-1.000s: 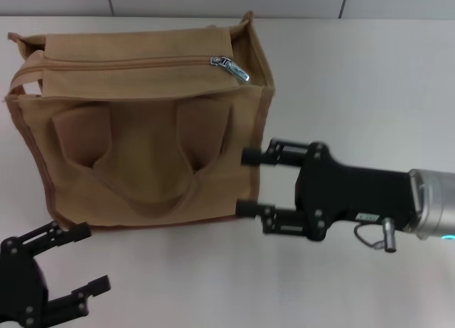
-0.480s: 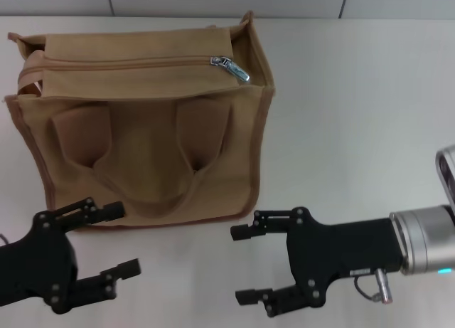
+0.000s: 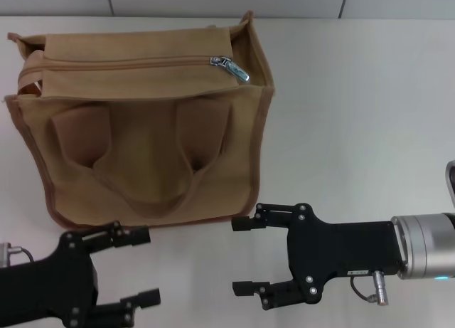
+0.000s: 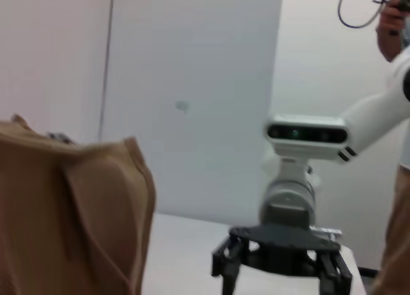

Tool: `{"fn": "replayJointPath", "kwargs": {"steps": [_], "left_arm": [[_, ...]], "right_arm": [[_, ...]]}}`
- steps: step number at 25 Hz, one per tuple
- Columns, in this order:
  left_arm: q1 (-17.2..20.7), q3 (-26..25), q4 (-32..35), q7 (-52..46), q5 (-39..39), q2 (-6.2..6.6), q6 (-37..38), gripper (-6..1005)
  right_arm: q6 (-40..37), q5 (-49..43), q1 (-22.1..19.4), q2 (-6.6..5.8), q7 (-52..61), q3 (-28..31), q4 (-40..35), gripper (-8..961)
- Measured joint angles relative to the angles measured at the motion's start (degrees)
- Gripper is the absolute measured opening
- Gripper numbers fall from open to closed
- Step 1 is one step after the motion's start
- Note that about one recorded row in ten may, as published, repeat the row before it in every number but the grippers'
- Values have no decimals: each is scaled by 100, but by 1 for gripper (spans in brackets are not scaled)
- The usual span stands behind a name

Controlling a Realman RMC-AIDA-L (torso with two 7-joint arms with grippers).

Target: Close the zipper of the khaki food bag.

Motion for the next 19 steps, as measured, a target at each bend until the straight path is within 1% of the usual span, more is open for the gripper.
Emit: {"fn": "replayJointPath", "kwargs": {"steps": [6, 7, 10, 19], "left_arm": [[21, 114, 0, 0, 44, 0, -61, 757], [8, 138, 3, 0, 279, 0, -94, 757], [-27, 110, 2, 2, 462, -12, -159, 756], [-31, 87, 0, 42, 433, -30, -170, 757]], "right_arm": [[2, 73, 23, 0, -3, -14, 15, 791], [2, 77, 23, 0, -3, -15, 17, 791], [0, 82, 24, 0, -5, -17, 20, 791], [-53, 124, 7, 0, -77, 7, 49, 791]]}}
